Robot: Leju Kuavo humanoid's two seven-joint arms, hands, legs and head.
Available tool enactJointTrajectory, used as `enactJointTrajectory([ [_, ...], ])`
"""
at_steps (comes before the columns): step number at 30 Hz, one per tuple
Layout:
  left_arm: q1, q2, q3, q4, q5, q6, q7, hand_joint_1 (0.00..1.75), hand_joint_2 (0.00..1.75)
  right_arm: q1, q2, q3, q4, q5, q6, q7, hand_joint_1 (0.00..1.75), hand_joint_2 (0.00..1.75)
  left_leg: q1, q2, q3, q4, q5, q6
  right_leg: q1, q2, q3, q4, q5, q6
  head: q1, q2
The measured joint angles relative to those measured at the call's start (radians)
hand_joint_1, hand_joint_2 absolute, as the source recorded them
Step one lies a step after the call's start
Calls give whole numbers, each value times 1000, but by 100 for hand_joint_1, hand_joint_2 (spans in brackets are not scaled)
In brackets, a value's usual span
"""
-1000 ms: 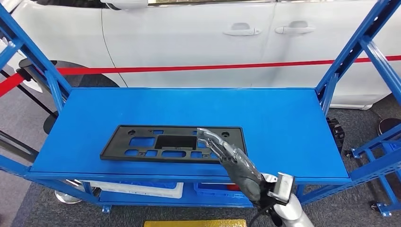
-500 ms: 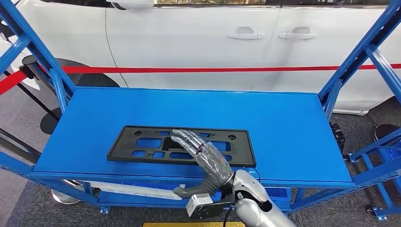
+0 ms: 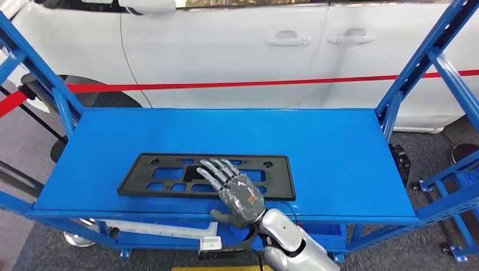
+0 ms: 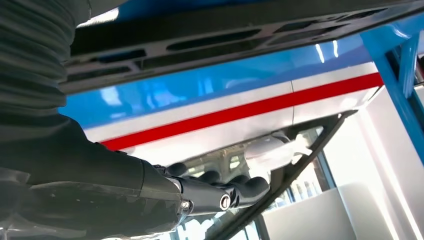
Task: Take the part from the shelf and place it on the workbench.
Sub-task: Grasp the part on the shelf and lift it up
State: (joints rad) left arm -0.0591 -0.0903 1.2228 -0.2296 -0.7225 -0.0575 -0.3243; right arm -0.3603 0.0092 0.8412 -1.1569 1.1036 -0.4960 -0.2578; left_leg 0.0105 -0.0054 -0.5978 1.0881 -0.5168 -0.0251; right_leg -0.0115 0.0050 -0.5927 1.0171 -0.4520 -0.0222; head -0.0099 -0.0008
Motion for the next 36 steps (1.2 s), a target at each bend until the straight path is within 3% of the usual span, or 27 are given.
enactJointTrajectory([
  [2, 1, -1, 0, 0, -4, 1, -1, 0, 0, -6, 19, 13, 40, 24, -14, 14, 0, 175, 2, 0, -59, 127, -61, -8, 1, -2, 0, 0, -1, -5, 0, 0],
  [4, 3, -2, 1, 0, -8, 1, -1, 0, 0, -8, 34, 23, 71, 43, -25, 22, 0, 175, 3, 0, -97, 202, -76, -12, 2, -3, 0, 1, -3, -7, 0, 0],
  [5, 3, -2, 1, 0, -10, 1, -1, 0, 0, -10, 44, 28, 88, 52, -28, 27, 0, 175, 4, 0, -90, 186, -55, -13, 2, -3, 1, 2, -3, -8, 0, 0],
  [8, 0, -1, 1, 0, -12, 2, -2, 0, 0, -24, 80, 40, 125, 74, -29, 39, 0, 175, 5, 1, -3, 1, 38, -10, 4, 0, 1, 9, -9, -2, 0, 0],
  [10, -2, -1, 2, 0, -13, 2, -2, 0, 0, -32, 102, 49, 138, 85, -24, 45, 0, 175, 1, 0, 26, -65, 52, 0, 7, 1, -1, 12, -10, 6, 1, 0],
  [13, -2, -1, 4, 0, -15, 2, -2, 0, 0, -40, 130, 61, 157, 96, -19, 56, 0, 175, 3, 0, 29, -74, 56, 19, 8, 1, -3, 17, -16, 19, 1, 0],
  [15, -2, -1, 4, 0, -15, 2, -2, 0, 0, -47, 145, 65, 167, 99, -20, 57, 0, 175, 8, 1, 32, -81, 61, 31, 6, 0, -28, 77, -57, 27, 2, 0],
  [17, -2, 0, 5, 0, -15, 2, -2, 0, 0, -54, 156, 69, 181, 99, -24, 57, 0, 175, 6, 2, 32, -82, 61, 37, 4, -1, -85, 202, -118, 32, 2, 0],
  [19, -1, 1, 6, 0, -16, 2, -2, 0, 0, -57, 166, 72, 200, 95, -29, 57, 0, 175, 5, 1, 32, -80, 60, 38, 4, -1, -126, 287, -136, 33, 2, 0],
  [20, -1, 2, 6, 0, -17, 2, -2, 0, 0, -59, 172, 73, 209, 93, -32, 57, 0, 175, 5, 1, 33, -79, 59, 38, 4, -1, -124, 279, -119, 31, 2, 0],
  [21, -1, 2, 6, 0, -18, 2, -2, 0, 0, -63, 180, 74, 218, 92, -36, 57, 0, 175, 5, 0, 34, -78, 58, 37, 5, -1, -102, 231, -86, 28, 2, 0],
  [23, -1, 1, 8, 0, -20, 2, -2, 0, 0, -77, 195, 74, 230, 91, -42, 58, 0, 175, 3, -1, 35, -74, 54, 32, 8, -1, -38, 93, -26, 17, 2, 0],
  [25, 0, 1, 10, 0, -22, 2, -2, 0, 0, -89, 209, 75, 242, 96, -47, 64, 0, 175, 0, -1, 33, -72, 51, 23, 13, -1, -5, 21, -9, 11, 2, 0],
  [28, 0, 2, 13, 0, -28, 2, -4, 0, 0, -98, 229, 76, 263, 116, -52, 79, 0, 175, 1, 0, 34, -73, 49, 5, 13, 1, -3, 12, -9, 3, 1, 0],
  [30, -1, 3, 14, 0, -32, 2, -4, 0, 0, -110, 245, 79, 281, 133, -55, 93, 0, 175, 3, 1, 18, -34, 20, -5, 9, 1, 0, 4, -5, -7, 0, 0],
  [33, -1, 4, 14, 0, -37, 2, -4, 0, 0, -126, 264, 86, 318, 161, -62, 119, 0, 175, 4, 1, -64, 144, -66, -15, 8, -2, 1, 3, -4, -16, 0, 0],
  [34, -1, 4, 14, 0, -38, 2, -4, 0, 0, -128, 267, 89, 332, 168, -65, 125, 0, 175, 4, 1, -87, 191, -78, -17, 9, -3, 1, 3, -4, -16, 0, 0],
  [35, -1, 5, 14, 0, -40, 1, -4, 0, 0, -129, 270, 92, 346, 174, -66, 128, 0, 175, 4, 1, -94, 201, -69, -18, 9, -2, 1, 5, -5, -17, 0, 0],
  [36, -1, 6, 14, 0, -41, 1, -4, 0, 0, -131, 274, 94, 358, 178, -67, 131, 0, 175, 4, 1, -84, 174, -44, -18, 9, -2, 2, 6, -6, -16, 0, 0],
])
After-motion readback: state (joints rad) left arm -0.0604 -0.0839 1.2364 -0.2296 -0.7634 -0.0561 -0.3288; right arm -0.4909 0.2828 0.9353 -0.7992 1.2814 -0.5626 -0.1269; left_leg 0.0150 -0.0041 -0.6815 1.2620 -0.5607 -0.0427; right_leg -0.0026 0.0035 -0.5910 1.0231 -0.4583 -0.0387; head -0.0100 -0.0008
